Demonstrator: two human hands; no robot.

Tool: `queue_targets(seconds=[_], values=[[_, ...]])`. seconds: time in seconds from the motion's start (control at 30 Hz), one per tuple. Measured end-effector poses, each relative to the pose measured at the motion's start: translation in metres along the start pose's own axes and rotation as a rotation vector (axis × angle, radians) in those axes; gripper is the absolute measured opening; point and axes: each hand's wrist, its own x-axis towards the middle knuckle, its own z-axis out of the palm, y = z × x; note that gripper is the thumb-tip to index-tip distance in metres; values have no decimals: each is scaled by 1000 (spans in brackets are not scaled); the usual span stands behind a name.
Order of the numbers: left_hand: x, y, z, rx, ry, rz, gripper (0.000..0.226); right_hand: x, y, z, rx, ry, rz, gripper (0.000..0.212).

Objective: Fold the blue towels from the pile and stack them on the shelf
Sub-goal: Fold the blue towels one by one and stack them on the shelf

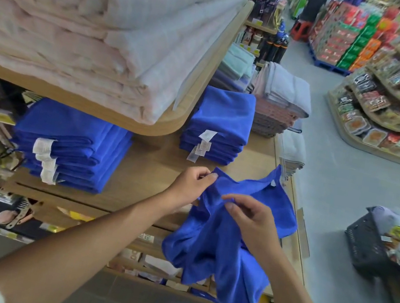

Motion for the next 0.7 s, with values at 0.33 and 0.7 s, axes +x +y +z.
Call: queue_targets(seconds=[0.33, 0.7], values=[[-39, 30, -6, -200, -127, 38, 34, 51, -24, 5, -205, 3, -105, 12], [-30, 18, -8, -164, -37, 165, 18, 33, -16, -9, -280, 106, -114, 21]])
